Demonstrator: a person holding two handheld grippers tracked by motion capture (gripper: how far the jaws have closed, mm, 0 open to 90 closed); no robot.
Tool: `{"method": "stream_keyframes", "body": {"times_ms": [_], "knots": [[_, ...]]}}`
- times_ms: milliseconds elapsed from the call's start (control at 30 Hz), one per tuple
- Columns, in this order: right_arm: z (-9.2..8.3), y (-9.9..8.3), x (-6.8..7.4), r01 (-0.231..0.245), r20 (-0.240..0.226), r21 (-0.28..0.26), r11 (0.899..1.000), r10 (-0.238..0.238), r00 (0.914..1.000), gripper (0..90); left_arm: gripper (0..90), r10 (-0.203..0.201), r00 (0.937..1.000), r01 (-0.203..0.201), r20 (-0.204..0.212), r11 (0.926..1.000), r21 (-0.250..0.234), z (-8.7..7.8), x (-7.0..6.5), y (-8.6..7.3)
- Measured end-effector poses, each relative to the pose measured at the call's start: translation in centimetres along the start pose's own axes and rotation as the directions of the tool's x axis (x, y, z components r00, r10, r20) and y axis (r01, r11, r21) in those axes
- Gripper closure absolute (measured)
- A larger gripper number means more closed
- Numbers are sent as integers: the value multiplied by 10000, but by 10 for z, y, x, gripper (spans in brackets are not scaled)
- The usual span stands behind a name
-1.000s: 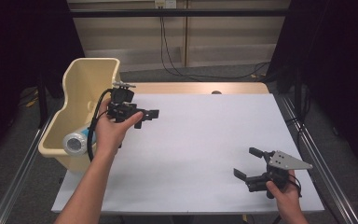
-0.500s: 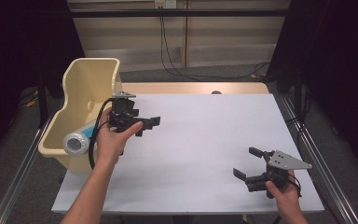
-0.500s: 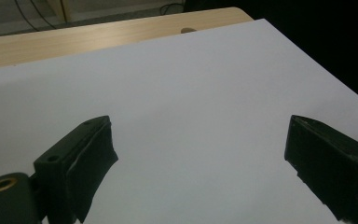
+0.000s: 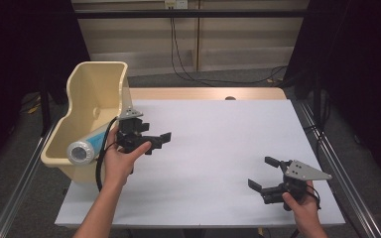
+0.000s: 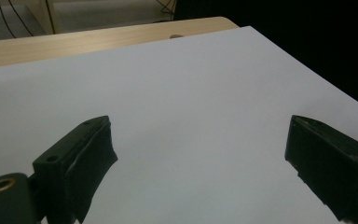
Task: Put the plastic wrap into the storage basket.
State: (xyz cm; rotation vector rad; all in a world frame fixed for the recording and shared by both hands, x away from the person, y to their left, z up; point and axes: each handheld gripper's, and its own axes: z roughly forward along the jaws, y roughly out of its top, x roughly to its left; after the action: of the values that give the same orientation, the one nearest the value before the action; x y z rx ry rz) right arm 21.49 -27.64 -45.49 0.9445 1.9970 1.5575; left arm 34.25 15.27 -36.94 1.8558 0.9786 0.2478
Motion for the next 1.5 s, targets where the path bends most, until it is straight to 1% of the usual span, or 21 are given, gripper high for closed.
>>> {"method": "stream_keyframes", "body": {"times_ms": [133,200,300,333,367,400,467,633,700,800,833,900,1000,1167,1233,1333,1367,1400,1433,1467,1500], "knots": [[0,0,-1,-26,33,11,10000,26,10000,8,71,248,9997,-247,29,9992,-308,-3,-1,-7],[0,0,-2,-24,65,1,10000,24,10000,8,67,356,9994,-353,38,9977,-582,-4,-2,-11],[0,0,-1,-4,50,29,10000,4,10000,8,63,474,9989,-471,28,9965,-688,-5,-3,-16],[0,0,-1,-13,44,40,10000,13,10000,8,60,490,9988,-493,-57,9959,-761,-6,-3,-19],[0,0,-1,-19,73,21,10000,18,10000,8,60,479,9989,-477,4,9953,-841,-6,-4,-21],[0,0,-1,-4,72,13,10000,4,10000,8,60,552,9985,-549,14,9951,-822,-6,-5,-22],[0,0,-1,18,65,24,10000,-18,10000,8,58,636,9980,-635,-15,9934,-957,-7,-5,-26],[0,0,-2,19,97,61,10000,-19,10000,8,48,641,9979,-630,63,9919,-1100,-6,-3,-37],[0,0,-2,37,95,55,10000,-37,9999,8,45,655,9977,-630,171,9911,-1177,-6,-2,-41],[0,0,-2,36,96,70,10000,-36,9999,8,35,802,9967,-782,119,9897,-1197,-5,-2,-47],[0,0,-2,42,111,78,10000,-43,9999,8,29,863,9963,-852,39,9889,-1214,-5,-2,-49],[-1,0,-2,47,108,79,10000,-48,9999,8,26,903,9959,-888,69,9885,-1225,-6,-1,-52],[-1,0,-2,29,126,74,10000,-30,9999,8,21,979,9952,-977,-45,9874,-1242,-7,-1,-58],[0,0,-3,69,152,88,9999,-71,9999,8,21,1153,9932,-1163,-155,9835,-1385,-9,-1,-66],[0,0,-3,77,172,98,9999,-79,9998,8,21,1291,9913,-1313,-248,9803,-1477,-10,-1,-69],[0,0,-3,65,166,96,9999,-66,9998,8,22,1395,9897,-1430,-330,9765,-1611,-14,-2,-74],[-1,0,-3,69,161,111,9999,-70,9998,8,23,1403,9897,-1429,-270,9761,-1640,-15,-1,-75],[-1,0,-3,64,174,111,9999,-66,9998,8,24,1485,9885,-1513,-293,9747,-1643,-16,-1,-76],[-1,0,-3,57,173,109,9999,-59,9998,8,24,1469,9886,-1504,-332,9735,-1720,-17,-2,-78],[-1,0,-3,58,170,100,9999,-60,9998,8,24,1440,9891,-1469,-295,9742,-1710,-18,-2,-79],[-1,0,-3,63,169,102,9999,-64,9998,8,25,1505,9882,-1530,-277,9730,-1726,-18,-2,-81]]}}
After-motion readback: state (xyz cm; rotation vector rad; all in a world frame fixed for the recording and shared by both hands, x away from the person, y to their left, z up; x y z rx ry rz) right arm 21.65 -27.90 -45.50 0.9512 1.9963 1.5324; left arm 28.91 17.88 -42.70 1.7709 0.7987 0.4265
